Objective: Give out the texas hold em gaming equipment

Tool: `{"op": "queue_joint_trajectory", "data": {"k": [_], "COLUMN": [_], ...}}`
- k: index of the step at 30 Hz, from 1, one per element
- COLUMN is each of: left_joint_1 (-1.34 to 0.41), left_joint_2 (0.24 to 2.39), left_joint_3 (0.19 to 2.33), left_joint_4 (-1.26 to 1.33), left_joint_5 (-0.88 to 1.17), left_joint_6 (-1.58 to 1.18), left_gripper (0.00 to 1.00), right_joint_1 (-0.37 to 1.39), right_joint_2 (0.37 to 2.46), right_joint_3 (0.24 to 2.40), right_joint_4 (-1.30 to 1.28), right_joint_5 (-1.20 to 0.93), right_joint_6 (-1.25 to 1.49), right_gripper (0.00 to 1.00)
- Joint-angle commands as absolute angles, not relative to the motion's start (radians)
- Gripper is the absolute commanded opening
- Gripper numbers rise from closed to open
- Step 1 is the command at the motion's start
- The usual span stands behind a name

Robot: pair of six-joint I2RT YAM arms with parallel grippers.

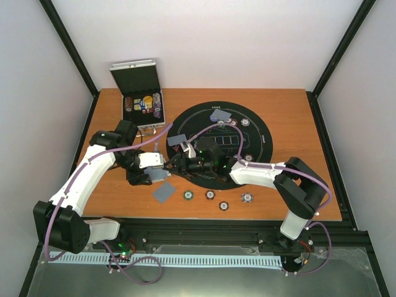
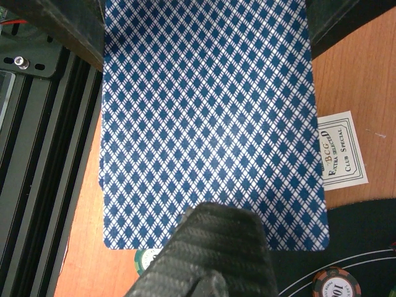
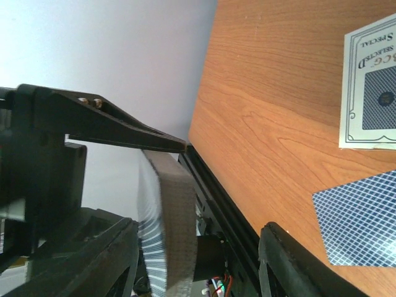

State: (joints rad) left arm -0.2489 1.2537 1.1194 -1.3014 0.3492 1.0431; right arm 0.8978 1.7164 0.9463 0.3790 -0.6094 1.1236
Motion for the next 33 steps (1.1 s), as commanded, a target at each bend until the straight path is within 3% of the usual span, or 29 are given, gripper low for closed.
{"op": "queue_joint_trajectory", "data": {"k": [1,9,16,20,33], "left_joint_1": [-0.249,-0.249,-0.249,-0.249,-0.249], "left_joint_2": [1.233,1.232,1.232,1.233,1.230], "left_joint_3": [1.140,1.135,1.126,1.123,1.117], "left_joint_4": [-1.314,-1.309,-1.302,-1.301,-1.302], "left_joint_5": [0.356,0.348,0.338,0.335,0.322], "left_joint_6": [1.065,1.066,1.066,1.067,1.066], "left_gripper": [0.01,0.01,0.01,0.01,0.01], "right_joint_1": [0.904,0.930,0.936,0.935,0.849], "right_joint_2": [1.678,1.686,1.662,1.638,1.567], "right_joint_3": [0.975,0.976,0.973,0.965,0.864], "right_joint_4": [0.364,0.366,0.359,0.343,0.403], "right_joint_5": [-0.597,-0.594,-0.591,-0.585,-0.623], "right_joint_6": [1.119,1.132,1.129,1.124,1.169], "right_gripper": [0.53,0.24,0.16,0.04,0.03]}}
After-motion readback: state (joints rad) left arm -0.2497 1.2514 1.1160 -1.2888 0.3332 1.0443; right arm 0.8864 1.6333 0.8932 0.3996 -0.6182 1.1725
